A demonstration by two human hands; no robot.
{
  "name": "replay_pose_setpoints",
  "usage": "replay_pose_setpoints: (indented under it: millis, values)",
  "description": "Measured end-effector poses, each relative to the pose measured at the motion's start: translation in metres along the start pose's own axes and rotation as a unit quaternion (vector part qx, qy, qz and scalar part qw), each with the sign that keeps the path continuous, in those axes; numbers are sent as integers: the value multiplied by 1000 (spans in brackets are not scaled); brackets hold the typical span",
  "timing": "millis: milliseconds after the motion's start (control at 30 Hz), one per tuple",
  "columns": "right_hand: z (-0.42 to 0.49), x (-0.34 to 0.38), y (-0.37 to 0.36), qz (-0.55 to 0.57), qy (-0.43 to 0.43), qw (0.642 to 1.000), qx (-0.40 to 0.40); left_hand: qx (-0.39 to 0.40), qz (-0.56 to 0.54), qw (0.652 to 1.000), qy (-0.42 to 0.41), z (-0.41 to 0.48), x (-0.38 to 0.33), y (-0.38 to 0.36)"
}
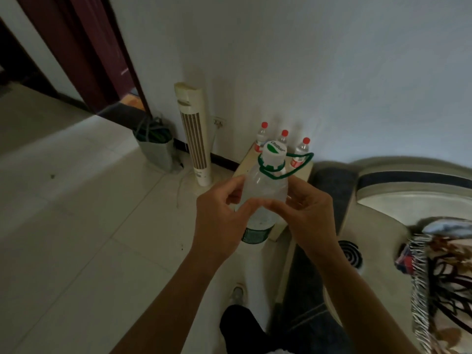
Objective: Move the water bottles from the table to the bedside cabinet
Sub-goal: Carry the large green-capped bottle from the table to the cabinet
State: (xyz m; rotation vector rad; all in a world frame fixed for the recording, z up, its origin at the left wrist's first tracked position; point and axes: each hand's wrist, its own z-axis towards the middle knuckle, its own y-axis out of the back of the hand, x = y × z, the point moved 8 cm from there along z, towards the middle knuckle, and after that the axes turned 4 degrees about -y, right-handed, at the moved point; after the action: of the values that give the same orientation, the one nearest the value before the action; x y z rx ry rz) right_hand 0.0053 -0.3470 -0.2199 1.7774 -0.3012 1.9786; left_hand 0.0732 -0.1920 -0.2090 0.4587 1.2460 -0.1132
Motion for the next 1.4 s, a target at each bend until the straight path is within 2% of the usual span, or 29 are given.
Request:
replay_pose_setpoints:
  millis: [367, 733, 1000, 1400]
  values:
    - [151, -47, 49, -11, -11, 996, -89, 95, -18, 995, 3, 168, 36, -77]
    - [270, -122, 76, -67, -87, 981, -158, 196, -44, 979, 32, 306, 114, -151]
    - [338, -176, 85, -127, -123, 968, -175, 230, -56, 969, 64, 374, 175, -197]
    - [376, -284, 95, -118, -163, 955, -217, 241, -24, 965, 103, 412, 268, -252]
